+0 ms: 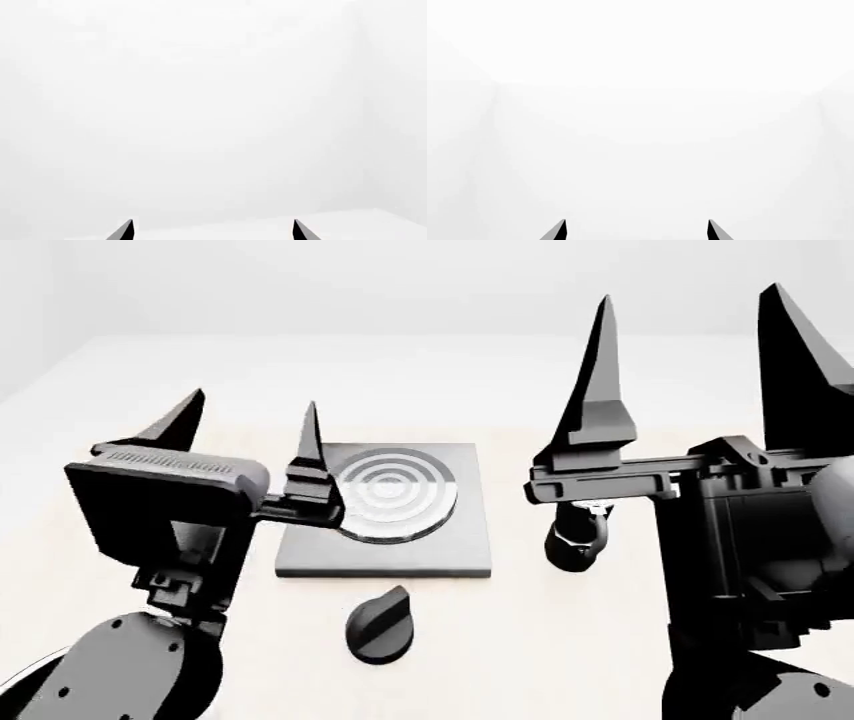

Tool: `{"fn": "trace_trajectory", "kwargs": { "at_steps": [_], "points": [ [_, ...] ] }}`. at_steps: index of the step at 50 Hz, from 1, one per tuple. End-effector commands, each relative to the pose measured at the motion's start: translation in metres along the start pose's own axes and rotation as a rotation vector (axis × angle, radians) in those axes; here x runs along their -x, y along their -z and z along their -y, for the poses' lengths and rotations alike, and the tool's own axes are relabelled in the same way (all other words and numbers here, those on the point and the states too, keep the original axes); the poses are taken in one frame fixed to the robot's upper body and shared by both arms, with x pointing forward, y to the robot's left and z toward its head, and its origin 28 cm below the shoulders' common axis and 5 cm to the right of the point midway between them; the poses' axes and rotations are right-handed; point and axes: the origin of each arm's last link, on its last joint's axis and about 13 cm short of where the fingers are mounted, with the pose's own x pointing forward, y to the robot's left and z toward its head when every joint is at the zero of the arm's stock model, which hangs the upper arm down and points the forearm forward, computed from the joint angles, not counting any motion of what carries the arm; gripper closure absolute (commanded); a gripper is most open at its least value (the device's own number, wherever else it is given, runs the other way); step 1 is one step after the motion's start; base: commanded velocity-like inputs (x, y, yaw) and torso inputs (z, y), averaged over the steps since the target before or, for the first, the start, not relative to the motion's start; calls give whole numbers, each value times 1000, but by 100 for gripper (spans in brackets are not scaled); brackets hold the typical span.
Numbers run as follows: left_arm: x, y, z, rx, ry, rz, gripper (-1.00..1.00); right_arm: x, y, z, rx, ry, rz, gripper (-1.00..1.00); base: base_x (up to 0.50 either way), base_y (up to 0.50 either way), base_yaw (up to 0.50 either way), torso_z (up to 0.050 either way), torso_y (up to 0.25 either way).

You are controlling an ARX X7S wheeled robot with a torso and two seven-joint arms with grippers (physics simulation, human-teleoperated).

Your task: Turn on the stove and put the moka pot on it.

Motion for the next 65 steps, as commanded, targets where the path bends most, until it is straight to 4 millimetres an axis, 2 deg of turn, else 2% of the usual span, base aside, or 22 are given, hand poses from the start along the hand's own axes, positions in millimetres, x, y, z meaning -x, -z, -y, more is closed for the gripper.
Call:
{"fn": "trace_trajectory", "kwargs": {
  "at_steps": [1, 12, 20, 47, 65],
  "points": [
    [18, -36, -14, -126, -78, 271, -100, -5, 22, 8, 33, 32, -65, -100, 0, 0, 0, 0, 0],
    [40, -72, -19, -187, -153, 469, -100, -6, 62, 22, 98, 70, -175, -100, 0, 0, 0, 0, 0],
    [48, -80, -21, -202, -167, 515, -100, -1, 82, 30, 128, 102, -232, -100, 0, 0, 0, 0, 0],
    [55, -87, -21, -175, -178, 530, -100, 23, 134, 48, 180, 174, -390, -100, 0, 0, 0, 0, 0],
    [53, -87, -21, -165, -178, 526, -100, 46, 164, 47, 198, 162, -512, -100, 0, 0, 0, 0, 0]
  ]
}}
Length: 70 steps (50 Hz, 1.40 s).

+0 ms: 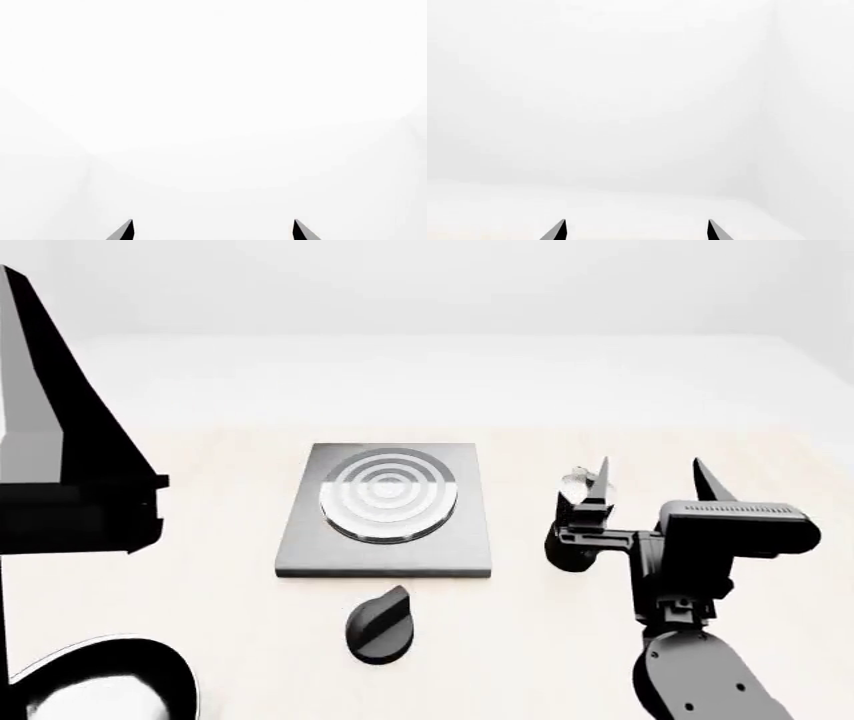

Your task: Turn on the stove and put the moka pot on it.

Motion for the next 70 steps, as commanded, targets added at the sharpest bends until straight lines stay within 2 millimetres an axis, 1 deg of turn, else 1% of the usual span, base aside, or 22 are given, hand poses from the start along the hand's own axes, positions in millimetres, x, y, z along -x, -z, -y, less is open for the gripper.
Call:
{"fn": "trace_trajectory", "kwargs": {
  "at_steps": [1, 16, 17, 18, 19, 22, 30, 31, 32, 34, 52, 58, 60, 61, 62, 70],
  "points": [
    [0, -1, 0, 8, -7, -2, -100, 7, 24, -2, 22, -9, -80, -100, 0, 0, 0, 0, 0],
    [1, 1, 0, 16, -9, -6, -100, 14, 45, -4, 50, -17, -178, -100, 0, 0, 0, 0, 0],
    [1, 1, 0, 17, -10, -7, -100, 17, 53, -5, 54, -21, -186, -100, 0, 0, 0, 0, 0],
    [1, 1, 0, 18, -9, -9, -100, 16, 50, -5, 53, -22, -190, -100, 0, 0, 0, 0, 0],
    [1, 1, 0, 19, -8, -9, -100, 19, 56, -5, 52, -22, -193, -100, 0, 0, 0, 0, 0],
    [1, 2, 0, 20, -9, -10, -100, 15, 49, -4, 50, -22, -198, -100, 0, 0, 0, 0, 0],
    [2, 3, 1, 22, -8, -13, -100, 16, 53, -5, 53, -22, -207, -100, 0, 0, 0, 0, 0],
    [2, 2, 0, 23, -11, -12, -100, 20, 63, -6, 54, -22, -210, -100, 0, 0, 0, 0, 0],
    [2, 2, 0, 23, -12, -12, -100, 20, 64, -6, 53, -21, -211, -100, 0, 0, 0, 0, 0],
    [2, 3, 0, 23, -11, -14, -100, 16, 55, -5, 54, -23, -214, -100, 0, 0, 0, 0, 0],
    [2, 4, 1, 33, -14, -20, -100, 16, 63, -5, 65, -28, -252, -100, 0, 0, 0, 0, 0],
    [2, 4, 1, 36, -15, -20, -100, 10, 73, -3, 80, -22, -277, -100, 0, 0, 0, 0, 0],
    [2, 4, 1, 36, -14, -21, -100, 12, 86, -4, 89, -20, -285, -100, 0, 0, 0, 0, 0],
    [2, 4, 1, 36, -14, -21, -100, 7, 80, -3, 102, -24, -292, -100, 0, 0, 0, 0, 0],
    [2, 4, 1, 37, -14, -22, -100, 6, 79, -3, 105, -25, -292, -100, 0, 0, 0, 0, 0],
    [3, 6, 2, 39, -13, -26, -100, 1, 86, -3, 112, -26, -306, -100, 0, 0, 0, 0, 0]
  ]
}}
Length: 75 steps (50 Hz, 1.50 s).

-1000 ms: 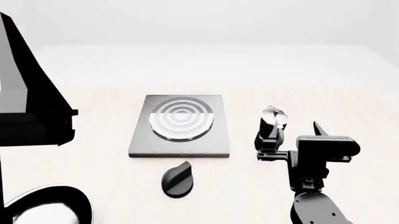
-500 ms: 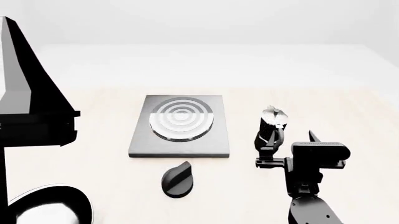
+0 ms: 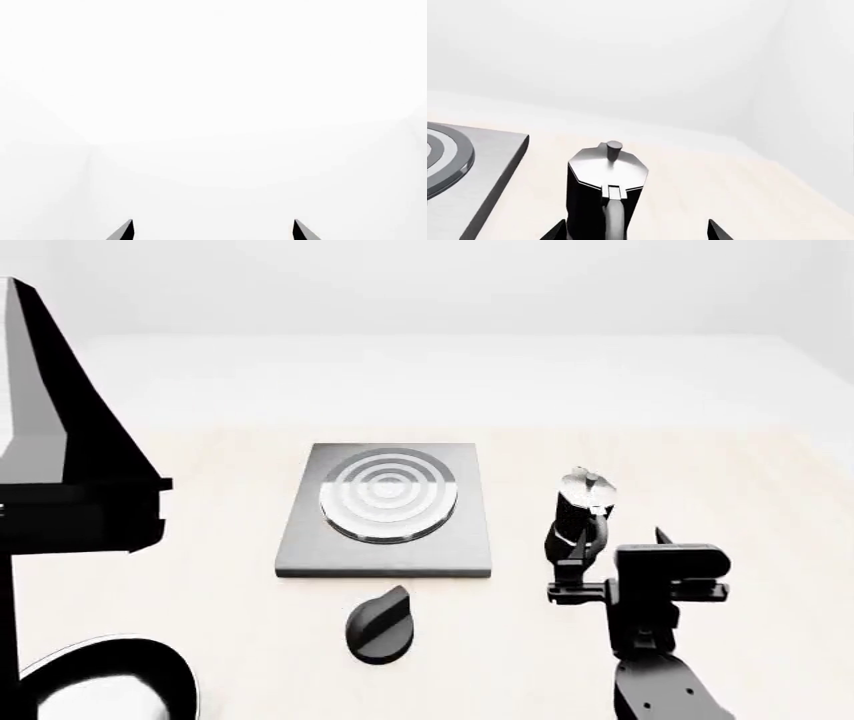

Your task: Turn on the stove and put the moka pot on it.

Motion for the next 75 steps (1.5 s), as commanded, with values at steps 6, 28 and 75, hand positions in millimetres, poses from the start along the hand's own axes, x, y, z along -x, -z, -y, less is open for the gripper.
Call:
{"fn": "trace_trajectory", "kwargs": {
  "at_steps": [6, 28, 75],
  "points": [
    [0, 3, 2, 6, 4, -6, -100, -12, 13, -2, 20, -3, -33, -100, 0, 0, 0, 0, 0],
    [2, 5, 2, 13, 3, -14, -100, -26, 23, -9, 78, -19, -45, -100, 0, 0, 0, 0, 0],
    [3, 7, 3, 21, 9, -30, -100, -45, 35, -14, 97, -15, -78, -100, 0, 0, 0, 0, 0]
  ]
}}
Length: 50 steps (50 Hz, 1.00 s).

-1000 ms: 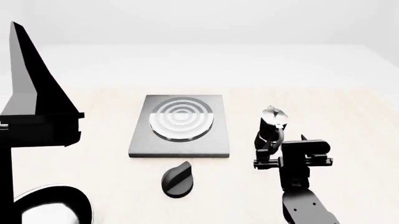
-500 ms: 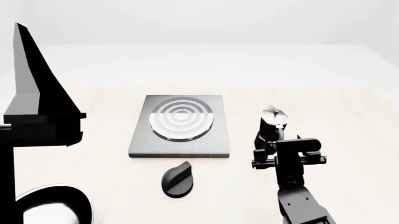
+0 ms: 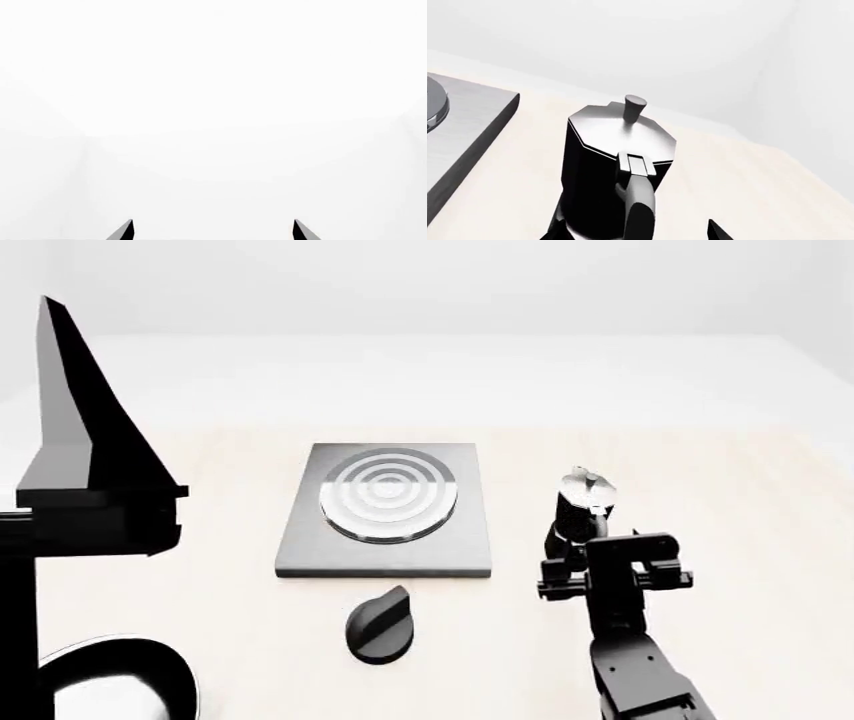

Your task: Turn on the stove and put the moka pot on it.

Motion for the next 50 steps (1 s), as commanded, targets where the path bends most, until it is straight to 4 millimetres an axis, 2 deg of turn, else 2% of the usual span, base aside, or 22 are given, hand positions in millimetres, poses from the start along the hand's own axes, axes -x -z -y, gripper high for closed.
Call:
{"fn": "trace_trajectory", "kwargs": {
  "at_steps": [1, 2, 3, 17, 23, 30, 35, 46, 50],
  "points": [
    [0, 2, 1, 3, 2, -5, -100, -2, 0, -1, 4, -4, 3, -100, 0, 0, 0, 0, 0],
    [0, 2, 1, 4, 2, -5, -100, -2, 0, -1, -1, -10, 8, -100, 0, 0, 0, 0, 0],
    [0, 2, 1, 4, 0, -6, -100, -2, 1, -1, -2, -9, 10, 100, 0, 0, 0, 0, 0],
    [0, -1, 0, 1, 1, -5, -100, 3, -7, 8, -47, 38, 38, 100, 0, 0, 0, 0, 0],
    [0, -2, 1, 0, 2, -3, -100, 0, -29, 10, -54, 46, 87, 100, 0, 0, 0, 0, 0],
    [0, -2, 0, 2, 0, -3, -100, -12, -73, 13, -40, 59, 181, 100, 0, 0, 0, 0, 1],
    [1, -2, -1, 1, -6, -4, -100, -23, -96, 13, -26, 61, 216, 100, 0, 0, 0, 0, 2],
    [0, -2, -2, 3, -8, -3, -100, -39, -128, 11, -82, 28, 295, 100, 0, 0, 0, 0, 1],
    [1, -2, -1, 2, -6, -8, -100, -52, -137, 12, -90, 25, 293, 100, 0, 0, 0, 0, 0]
  ]
}}
